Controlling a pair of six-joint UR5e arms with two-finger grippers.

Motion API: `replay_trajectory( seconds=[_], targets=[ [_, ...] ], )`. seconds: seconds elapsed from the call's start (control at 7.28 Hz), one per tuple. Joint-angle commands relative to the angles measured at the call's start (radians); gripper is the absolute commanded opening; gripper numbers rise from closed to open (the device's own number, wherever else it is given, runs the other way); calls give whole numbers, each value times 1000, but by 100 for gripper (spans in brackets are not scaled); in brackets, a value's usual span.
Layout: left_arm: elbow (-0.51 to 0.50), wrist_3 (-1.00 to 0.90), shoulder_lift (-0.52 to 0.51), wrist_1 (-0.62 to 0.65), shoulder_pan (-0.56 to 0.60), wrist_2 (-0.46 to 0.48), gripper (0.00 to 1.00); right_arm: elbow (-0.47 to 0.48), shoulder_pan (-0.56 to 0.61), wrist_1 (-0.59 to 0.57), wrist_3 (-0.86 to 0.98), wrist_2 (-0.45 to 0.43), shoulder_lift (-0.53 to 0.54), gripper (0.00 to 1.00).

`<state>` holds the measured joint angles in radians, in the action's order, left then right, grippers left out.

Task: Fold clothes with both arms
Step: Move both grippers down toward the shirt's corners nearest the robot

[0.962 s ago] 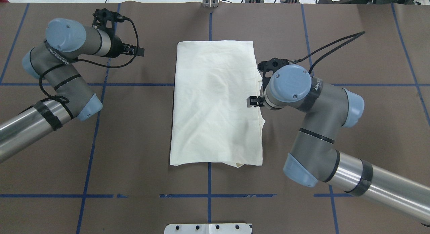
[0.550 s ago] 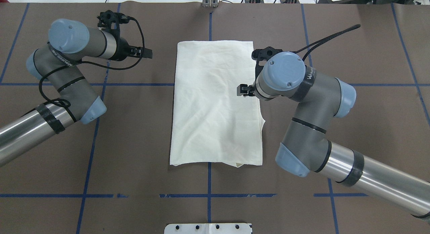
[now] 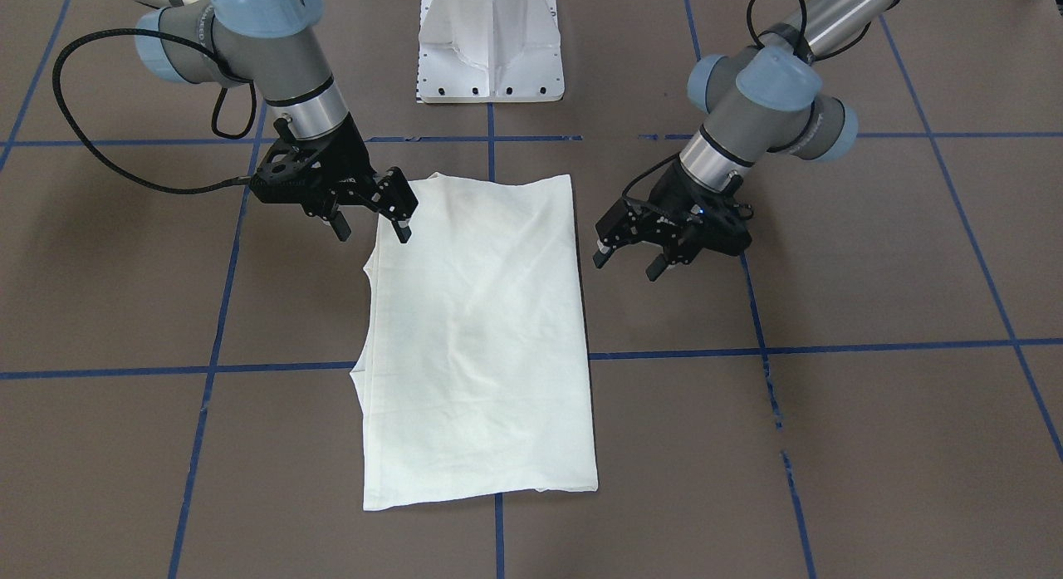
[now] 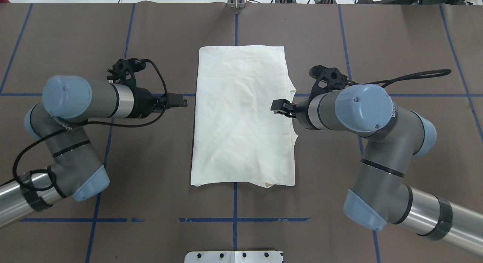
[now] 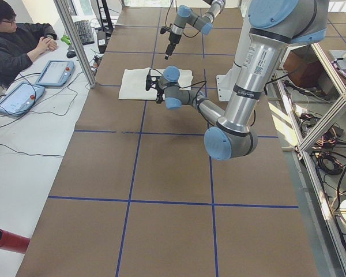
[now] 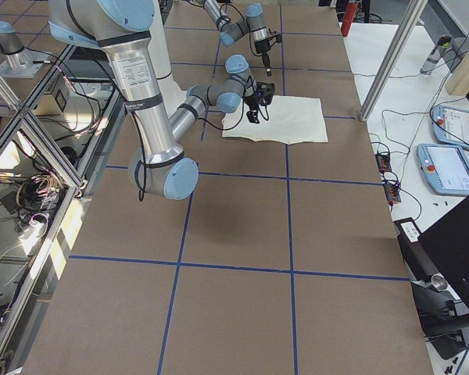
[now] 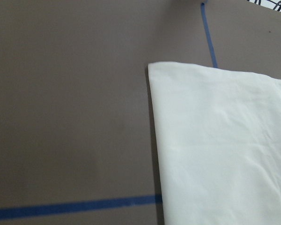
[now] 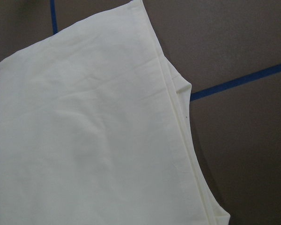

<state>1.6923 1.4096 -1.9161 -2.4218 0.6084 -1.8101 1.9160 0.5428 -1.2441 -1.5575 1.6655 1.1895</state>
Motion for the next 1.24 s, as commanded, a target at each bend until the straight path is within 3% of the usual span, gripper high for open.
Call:
replay_trajectory(
  seconds=[0.0, 0.27, 0.55, 0.69, 0.82, 1.1],
  targets=[
    [109, 74, 71, 1, -71, 57, 100, 66, -21, 6, -36, -120, 7, 100],
    [110, 77, 72, 1, -81, 60, 100, 73, -57, 3, -32, -159, -19, 100],
    [107, 206, 74, -2, -195, 176, 100, 81, -61, 52, -118, -156, 30, 100],
    [103, 294, 74, -2, -247, 252, 94, 80, -64, 178, -163, -156, 91, 100],
    [95, 357, 74, -2, -277, 280, 85, 80, -67, 202, -168, -158, 114, 100],
    [87, 382, 74, -2, -315, 287, 80, 77, -67, 204, -168, -159, 114, 100]
  ],
)
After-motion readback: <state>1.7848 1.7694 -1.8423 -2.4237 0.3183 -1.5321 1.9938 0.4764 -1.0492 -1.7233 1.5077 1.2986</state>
